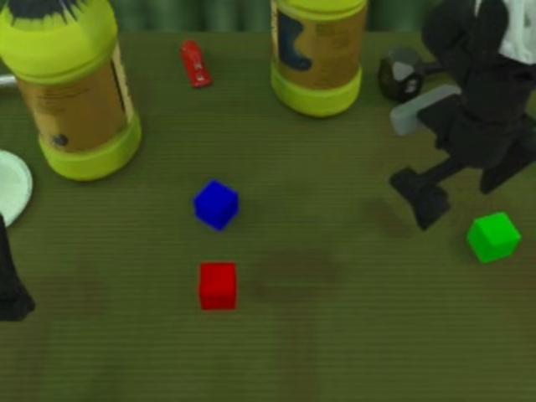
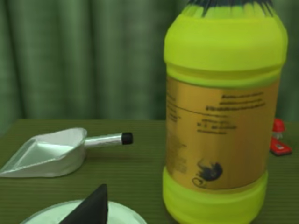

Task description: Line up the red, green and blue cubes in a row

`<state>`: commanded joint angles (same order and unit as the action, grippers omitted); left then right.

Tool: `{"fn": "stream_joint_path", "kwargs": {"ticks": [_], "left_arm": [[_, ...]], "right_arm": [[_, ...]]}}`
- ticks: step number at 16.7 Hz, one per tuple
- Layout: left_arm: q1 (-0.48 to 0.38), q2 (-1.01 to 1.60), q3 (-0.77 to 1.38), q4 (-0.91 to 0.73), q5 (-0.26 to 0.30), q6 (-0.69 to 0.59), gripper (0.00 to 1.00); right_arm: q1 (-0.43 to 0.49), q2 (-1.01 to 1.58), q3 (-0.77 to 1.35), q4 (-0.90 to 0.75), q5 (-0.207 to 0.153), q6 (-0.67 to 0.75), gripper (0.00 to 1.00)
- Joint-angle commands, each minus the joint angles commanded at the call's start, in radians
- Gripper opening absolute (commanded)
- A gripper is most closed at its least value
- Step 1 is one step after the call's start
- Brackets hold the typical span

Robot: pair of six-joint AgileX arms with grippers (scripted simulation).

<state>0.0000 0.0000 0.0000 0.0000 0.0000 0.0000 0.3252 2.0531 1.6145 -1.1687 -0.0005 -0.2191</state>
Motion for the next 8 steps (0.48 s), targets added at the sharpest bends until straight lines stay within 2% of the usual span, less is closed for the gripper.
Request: {"fn": "stream_joint_path", "kwargs": {"ticks": [4, 8], "left_arm": [[0.0, 0.0, 0.0, 0.0, 0.0, 0.0, 1.0], [0.0, 0.0, 0.0, 0.0, 0.0, 0.0, 1.0]], "right_arm": [[-0.125, -0.103, -0.144, 0.074, 0.002, 0.094, 1.0], [-0.134, -0.111, -0.155, 0.08, 0.002, 0.102, 1.0]]}}
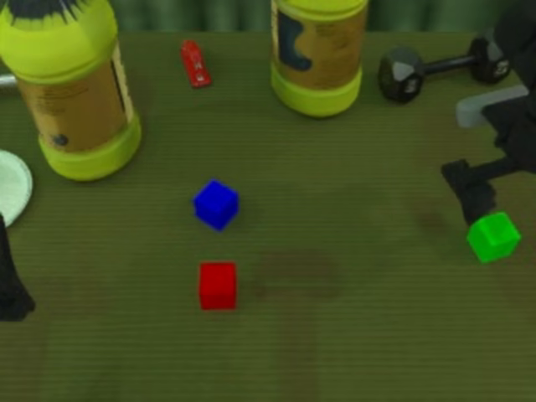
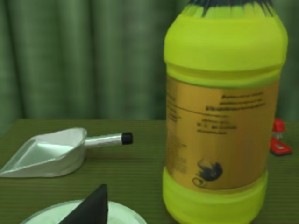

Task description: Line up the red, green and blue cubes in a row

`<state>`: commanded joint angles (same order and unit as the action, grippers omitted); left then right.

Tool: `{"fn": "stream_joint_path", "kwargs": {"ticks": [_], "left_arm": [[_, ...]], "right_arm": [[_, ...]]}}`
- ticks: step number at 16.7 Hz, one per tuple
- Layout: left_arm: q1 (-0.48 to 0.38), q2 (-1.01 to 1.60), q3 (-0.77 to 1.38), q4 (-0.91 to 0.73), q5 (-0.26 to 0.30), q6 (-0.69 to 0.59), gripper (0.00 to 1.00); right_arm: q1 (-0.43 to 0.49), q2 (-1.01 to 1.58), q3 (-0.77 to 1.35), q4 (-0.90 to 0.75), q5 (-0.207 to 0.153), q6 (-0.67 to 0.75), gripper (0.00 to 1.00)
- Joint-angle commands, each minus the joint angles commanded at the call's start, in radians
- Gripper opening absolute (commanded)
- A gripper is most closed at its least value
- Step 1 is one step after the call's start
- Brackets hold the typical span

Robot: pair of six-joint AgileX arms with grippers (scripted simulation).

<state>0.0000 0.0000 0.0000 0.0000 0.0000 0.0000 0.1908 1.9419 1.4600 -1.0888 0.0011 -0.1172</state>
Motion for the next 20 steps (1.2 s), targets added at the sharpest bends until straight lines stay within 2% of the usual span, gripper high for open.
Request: {"fn": "stream_joint_path", "kwargs": {"ticks": [4, 12, 17, 20], "left_arm": [[0.0, 0.0, 0.0, 0.0, 0.0, 0.0, 1.0], [0.0, 0.0, 0.0, 0.0, 0.0, 0.0, 1.0], [0.0, 0.0, 0.0, 0.0, 0.0, 0.0, 1.0], [0.0, 0.0, 0.0, 0.0, 0.0, 0.0, 1.0]], "right_arm": [[0.002, 0.017, -0.019, 0.035, 0.0, 0.001, 1.0], [0.002, 0.126, -0.178, 0.305, 0.001, 0.004, 1.0], [0.002, 0.134, -0.189, 0.323, 0.001, 0.004, 1.0], [0.002, 0.134, -0.189, 0.323, 0.001, 0.004, 0.77]]}}
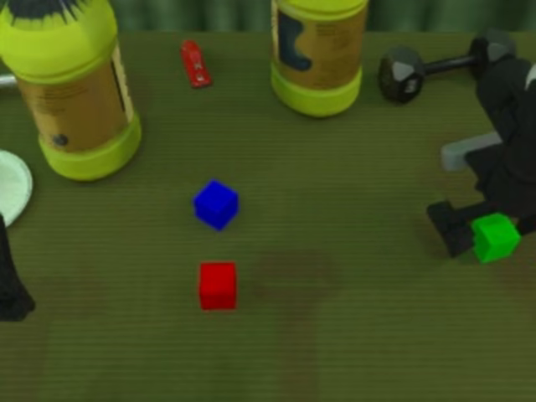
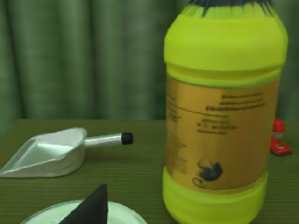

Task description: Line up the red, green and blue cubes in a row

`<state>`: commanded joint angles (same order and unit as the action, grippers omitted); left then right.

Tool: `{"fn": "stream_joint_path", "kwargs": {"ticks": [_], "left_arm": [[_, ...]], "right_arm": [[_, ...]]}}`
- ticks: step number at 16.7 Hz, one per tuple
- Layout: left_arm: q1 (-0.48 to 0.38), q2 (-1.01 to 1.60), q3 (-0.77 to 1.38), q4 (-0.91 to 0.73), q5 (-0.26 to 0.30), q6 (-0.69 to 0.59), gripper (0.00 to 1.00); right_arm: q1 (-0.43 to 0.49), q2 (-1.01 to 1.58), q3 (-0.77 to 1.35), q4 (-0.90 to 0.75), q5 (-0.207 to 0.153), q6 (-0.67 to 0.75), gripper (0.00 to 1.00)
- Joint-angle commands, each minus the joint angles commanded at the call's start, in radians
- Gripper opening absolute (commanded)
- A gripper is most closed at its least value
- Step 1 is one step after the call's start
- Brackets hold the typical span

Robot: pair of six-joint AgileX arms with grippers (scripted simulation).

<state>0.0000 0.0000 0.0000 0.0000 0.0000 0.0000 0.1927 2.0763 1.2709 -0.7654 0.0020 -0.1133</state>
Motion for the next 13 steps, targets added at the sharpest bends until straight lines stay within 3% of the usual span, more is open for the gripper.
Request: {"fn": "stream_joint_path", "kwargs": {"ticks": [10, 13], "left_arm": [[0.0, 0.0, 0.0, 0.0, 0.0, 0.0, 1.0], [0.0, 0.0, 0.0, 0.0, 0.0, 0.0, 1.0]], "right_arm": [[0.0, 0.0, 0.0, 0.0, 0.0, 0.0, 0.02], [0.0, 0.0, 0.0, 0.0, 0.0, 0.0, 0.0]]}}
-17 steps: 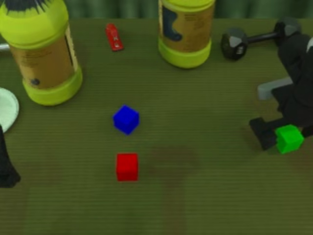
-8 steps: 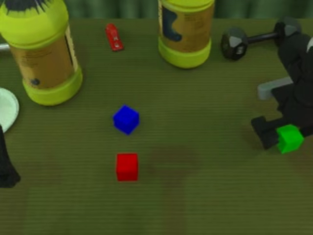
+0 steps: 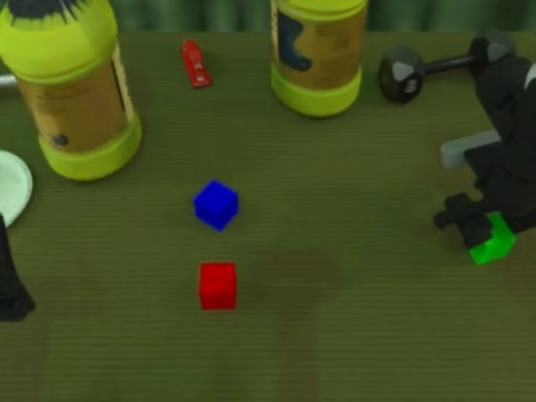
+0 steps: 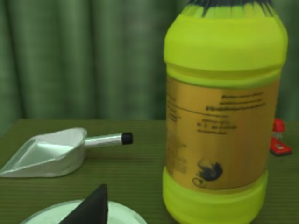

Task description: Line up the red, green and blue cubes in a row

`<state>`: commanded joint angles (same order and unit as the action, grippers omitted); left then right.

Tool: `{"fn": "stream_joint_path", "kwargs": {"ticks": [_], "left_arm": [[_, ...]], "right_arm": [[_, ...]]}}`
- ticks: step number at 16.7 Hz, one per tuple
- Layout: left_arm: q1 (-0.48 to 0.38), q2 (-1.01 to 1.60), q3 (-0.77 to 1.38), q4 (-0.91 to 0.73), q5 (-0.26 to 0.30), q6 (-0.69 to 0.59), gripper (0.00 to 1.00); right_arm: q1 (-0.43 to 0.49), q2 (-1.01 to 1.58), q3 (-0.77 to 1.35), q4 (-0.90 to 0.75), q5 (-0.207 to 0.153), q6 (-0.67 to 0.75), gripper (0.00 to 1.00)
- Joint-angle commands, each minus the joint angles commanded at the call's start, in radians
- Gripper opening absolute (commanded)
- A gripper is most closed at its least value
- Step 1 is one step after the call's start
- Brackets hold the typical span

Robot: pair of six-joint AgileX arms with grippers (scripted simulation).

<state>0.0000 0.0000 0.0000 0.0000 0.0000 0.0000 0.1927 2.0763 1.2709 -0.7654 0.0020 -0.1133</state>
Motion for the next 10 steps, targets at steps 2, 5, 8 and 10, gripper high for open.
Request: {"fn": "stream_joint_path", "kwargs": {"ticks": [2, 5, 8, 10], "left_arm": [[0.0, 0.0, 0.0, 0.0, 0.0, 0.0, 1.0], [0.0, 0.0, 0.0, 0.0, 0.0, 0.0, 1.0], [0.0, 0.0, 0.0, 0.0, 0.0, 0.0, 1.0], [0.0, 0.0, 0.0, 0.0, 0.0, 0.0, 1.0]], "right_arm": [[0.0, 0.0, 0.0, 0.0, 0.0, 0.0, 0.0], [0.0, 0.0, 0.0, 0.0, 0.0, 0.0, 0.0], [0.003, -0.045, 0.028, -0.035, -0.005, 0.001, 0.0], [0.008, -0.065, 0.065, -0.088, -0.005, -0.002, 0.0]]}}
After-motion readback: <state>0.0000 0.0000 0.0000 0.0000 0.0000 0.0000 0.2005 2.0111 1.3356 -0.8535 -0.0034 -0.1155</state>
